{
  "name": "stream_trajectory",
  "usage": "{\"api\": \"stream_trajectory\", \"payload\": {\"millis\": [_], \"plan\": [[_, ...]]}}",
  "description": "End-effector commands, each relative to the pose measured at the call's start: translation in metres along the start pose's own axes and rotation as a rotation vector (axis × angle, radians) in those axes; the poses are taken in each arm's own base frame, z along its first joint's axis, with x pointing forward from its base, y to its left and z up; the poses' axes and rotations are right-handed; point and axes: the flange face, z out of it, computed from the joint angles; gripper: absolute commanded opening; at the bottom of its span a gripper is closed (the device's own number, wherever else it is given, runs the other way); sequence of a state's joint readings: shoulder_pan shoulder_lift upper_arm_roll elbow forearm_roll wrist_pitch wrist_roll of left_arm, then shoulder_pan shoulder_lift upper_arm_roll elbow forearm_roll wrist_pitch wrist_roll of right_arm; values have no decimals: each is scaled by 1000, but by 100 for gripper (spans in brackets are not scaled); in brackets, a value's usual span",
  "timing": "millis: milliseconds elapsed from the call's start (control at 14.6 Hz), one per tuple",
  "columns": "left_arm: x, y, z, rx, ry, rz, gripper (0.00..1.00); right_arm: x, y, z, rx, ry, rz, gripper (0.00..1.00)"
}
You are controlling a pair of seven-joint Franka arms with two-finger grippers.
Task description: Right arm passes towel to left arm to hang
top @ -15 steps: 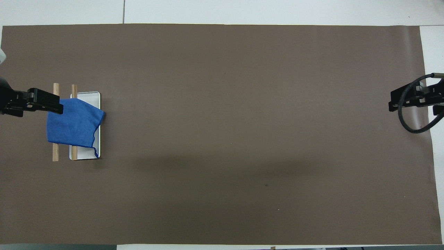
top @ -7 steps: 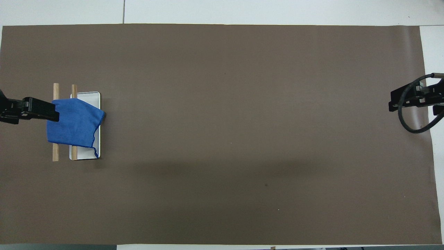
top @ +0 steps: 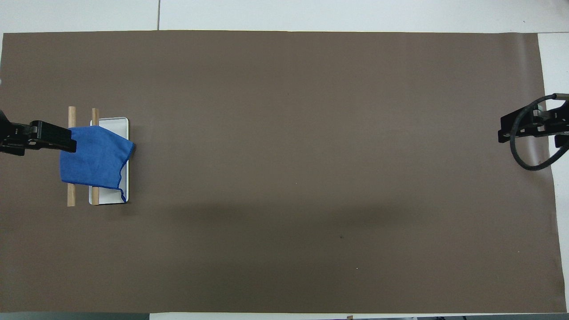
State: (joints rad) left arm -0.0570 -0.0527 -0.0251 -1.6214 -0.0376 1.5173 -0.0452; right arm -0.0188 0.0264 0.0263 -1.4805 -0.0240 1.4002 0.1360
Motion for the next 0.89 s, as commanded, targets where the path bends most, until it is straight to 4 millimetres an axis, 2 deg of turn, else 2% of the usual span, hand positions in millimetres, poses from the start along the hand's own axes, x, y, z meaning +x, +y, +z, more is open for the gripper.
{"api": "stream_trajectory", "payload": {"millis": [0,821], "plan": [[1,-4,-3,5,-16,9,100,-3,1,-1,0,-4,-17,100],[1,-8,-3,6,-5,-6,100,-3,1,-1,0,-4,-18,100]]}}
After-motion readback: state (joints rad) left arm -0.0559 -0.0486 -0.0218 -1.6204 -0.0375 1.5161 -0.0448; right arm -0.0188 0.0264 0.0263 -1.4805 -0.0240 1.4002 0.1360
